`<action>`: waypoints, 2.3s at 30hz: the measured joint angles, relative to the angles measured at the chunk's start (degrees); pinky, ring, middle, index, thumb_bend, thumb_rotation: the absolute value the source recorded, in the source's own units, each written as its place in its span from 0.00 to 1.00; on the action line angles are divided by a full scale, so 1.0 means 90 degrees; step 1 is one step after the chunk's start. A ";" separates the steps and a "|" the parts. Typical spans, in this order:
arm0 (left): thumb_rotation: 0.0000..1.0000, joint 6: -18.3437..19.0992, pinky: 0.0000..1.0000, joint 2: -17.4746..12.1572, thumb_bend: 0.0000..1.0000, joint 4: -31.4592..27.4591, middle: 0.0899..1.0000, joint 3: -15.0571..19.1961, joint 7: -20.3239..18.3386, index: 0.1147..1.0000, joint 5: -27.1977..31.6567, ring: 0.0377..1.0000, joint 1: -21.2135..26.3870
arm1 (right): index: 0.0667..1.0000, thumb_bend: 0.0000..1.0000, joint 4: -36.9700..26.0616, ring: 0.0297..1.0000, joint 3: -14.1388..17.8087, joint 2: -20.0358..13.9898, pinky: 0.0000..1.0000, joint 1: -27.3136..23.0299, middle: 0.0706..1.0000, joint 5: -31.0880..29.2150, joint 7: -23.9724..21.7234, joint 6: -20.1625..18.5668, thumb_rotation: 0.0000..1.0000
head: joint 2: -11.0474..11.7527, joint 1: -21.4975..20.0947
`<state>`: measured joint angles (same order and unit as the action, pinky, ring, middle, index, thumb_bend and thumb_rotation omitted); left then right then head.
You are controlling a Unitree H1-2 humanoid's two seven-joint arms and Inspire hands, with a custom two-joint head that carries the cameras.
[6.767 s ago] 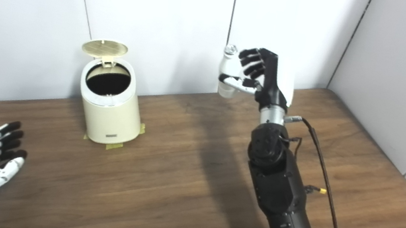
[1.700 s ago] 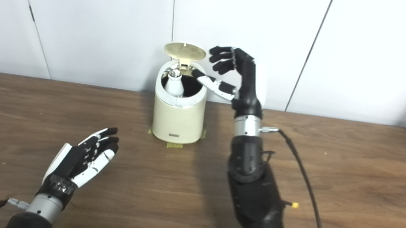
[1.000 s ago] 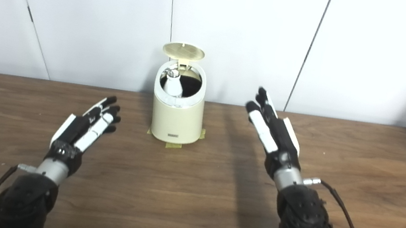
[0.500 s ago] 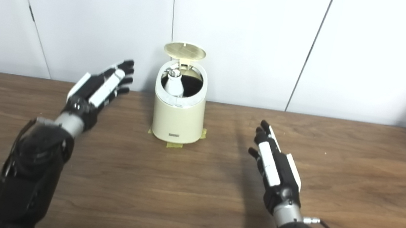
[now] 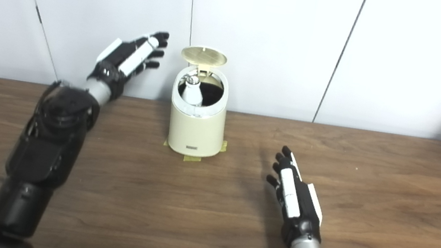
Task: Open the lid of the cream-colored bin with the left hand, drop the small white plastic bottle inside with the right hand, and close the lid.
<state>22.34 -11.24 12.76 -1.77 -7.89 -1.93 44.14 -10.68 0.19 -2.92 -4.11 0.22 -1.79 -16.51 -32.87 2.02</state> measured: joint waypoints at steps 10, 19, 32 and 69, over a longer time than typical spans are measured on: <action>0.82 -0.0085 0.83 -0.0116 0.45 0.0617 0.86 -0.0435 -0.0197 0.86 -0.0377 0.87 0.0426 | 0.97 0.56 0.0267 0.89 -0.0280 -0.0231 0.81 -0.0016 0.91 0.0662 0.0015 0.0331 0.99 | -0.0039 0.0039; 0.75 -0.0653 0.79 -0.0499 0.49 0.0741 0.76 -0.1242 -0.0421 0.77 -0.1193 0.81 0.0461 | 0.96 0.58 0.0566 0.89 -0.0358 -0.0278 0.81 -0.0119 0.89 0.0928 0.0101 0.0670 1.00 | -0.0068 0.0020; 0.76 -0.0640 0.78 -0.0810 0.51 0.0026 0.81 -0.2104 -0.0995 0.77 -0.2649 0.83 0.0465 | 0.96 0.55 0.0647 0.89 -0.0453 -0.0279 0.80 -0.0150 0.89 0.1178 0.0205 0.0765 1.00 | -0.0078 -0.0019; 0.81 -0.2683 0.79 -0.1454 0.56 -0.0232 0.74 -0.3051 -0.1365 0.70 -0.5812 0.79 0.0454 | 0.96 0.53 0.0552 0.88 -0.0448 -0.0264 0.79 -0.0161 0.88 0.1161 0.0239 0.0487 1.00 | -0.0420 -0.0088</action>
<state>-1.80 -24.33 10.67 -29.23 -20.17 -54.24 48.23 -5.71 -3.84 -5.29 -5.57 10.68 0.36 -12.12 -36.65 1.23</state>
